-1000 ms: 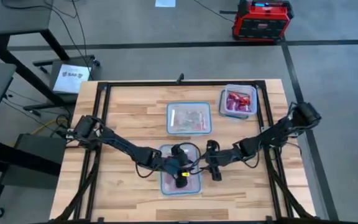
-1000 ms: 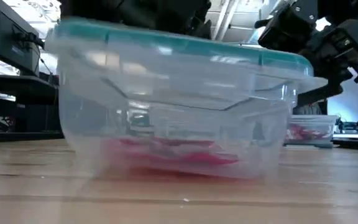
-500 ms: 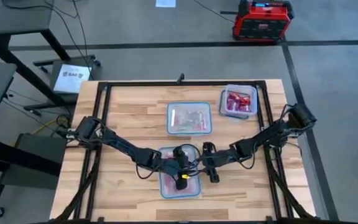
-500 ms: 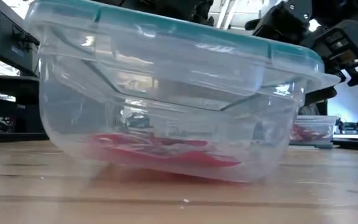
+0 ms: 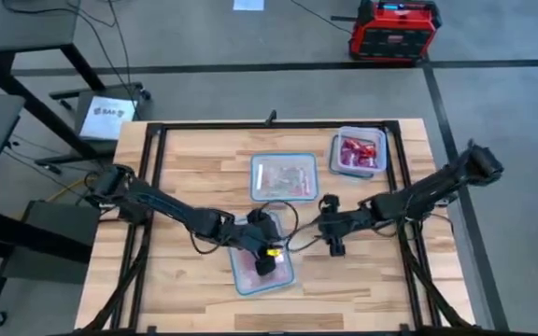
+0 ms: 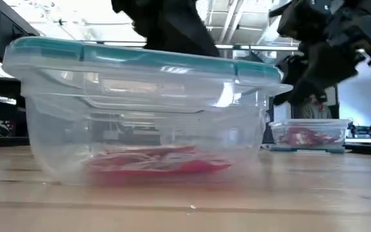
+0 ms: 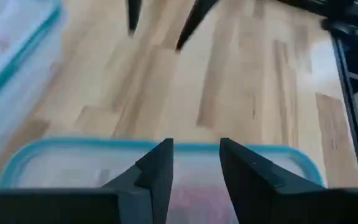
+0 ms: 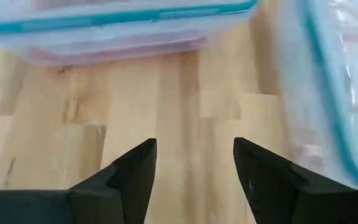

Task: Sort candy
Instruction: Move the top left transparent bin to the middle left

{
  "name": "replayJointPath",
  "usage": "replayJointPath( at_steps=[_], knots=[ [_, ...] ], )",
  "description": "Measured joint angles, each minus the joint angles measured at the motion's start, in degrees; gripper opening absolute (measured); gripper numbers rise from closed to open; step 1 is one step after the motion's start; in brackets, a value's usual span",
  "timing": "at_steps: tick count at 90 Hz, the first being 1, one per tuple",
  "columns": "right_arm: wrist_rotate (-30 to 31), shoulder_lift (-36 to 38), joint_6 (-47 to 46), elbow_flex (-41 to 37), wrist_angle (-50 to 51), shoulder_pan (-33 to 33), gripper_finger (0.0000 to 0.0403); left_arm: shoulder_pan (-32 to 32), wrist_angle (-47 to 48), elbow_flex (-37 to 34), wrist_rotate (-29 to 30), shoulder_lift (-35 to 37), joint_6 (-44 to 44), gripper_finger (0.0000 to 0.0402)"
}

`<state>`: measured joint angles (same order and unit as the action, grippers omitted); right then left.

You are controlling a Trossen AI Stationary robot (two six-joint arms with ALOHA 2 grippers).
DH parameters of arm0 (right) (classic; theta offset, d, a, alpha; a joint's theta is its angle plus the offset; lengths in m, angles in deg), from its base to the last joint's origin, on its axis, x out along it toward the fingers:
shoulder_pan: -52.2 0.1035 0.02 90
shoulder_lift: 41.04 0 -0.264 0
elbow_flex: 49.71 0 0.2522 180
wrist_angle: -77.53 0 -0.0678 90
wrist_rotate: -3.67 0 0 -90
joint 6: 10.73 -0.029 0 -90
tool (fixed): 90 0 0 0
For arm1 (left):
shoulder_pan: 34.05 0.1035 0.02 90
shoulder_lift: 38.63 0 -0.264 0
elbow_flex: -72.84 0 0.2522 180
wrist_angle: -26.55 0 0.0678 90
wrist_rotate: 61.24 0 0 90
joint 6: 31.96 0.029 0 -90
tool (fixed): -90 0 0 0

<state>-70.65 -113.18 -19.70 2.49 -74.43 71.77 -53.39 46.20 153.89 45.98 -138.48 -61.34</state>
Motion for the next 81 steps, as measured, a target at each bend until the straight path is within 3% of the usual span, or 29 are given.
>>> replayJointPath(
  at_steps=[28,45,53,81],
  knots=[
    [1.8,12.5,-1.1,-0.1,11.6,-0.2,0.0202,-1.5,36.9,-1.4,0.8,0.9,-6.9,0.0118],
    [13.4,15.1,-4.1,-0.1,21.4,-2.8,0.0202,-1.5,57.5,-1.1,7.3,6.4,-12.4,0.0118],
    [14.8,15.3,-3.1,-0.2,24.6,-6.4,0.0202,-1.3,59.8,0.9,9.6,10.6,-14.8,0.0118],
    [14.1,14.6,3.0,-0.2,26.8,-26.4,0.0202,-1.8,53.5,6.0,13.9,21.4,-13.5,0.0118]
  ],
)
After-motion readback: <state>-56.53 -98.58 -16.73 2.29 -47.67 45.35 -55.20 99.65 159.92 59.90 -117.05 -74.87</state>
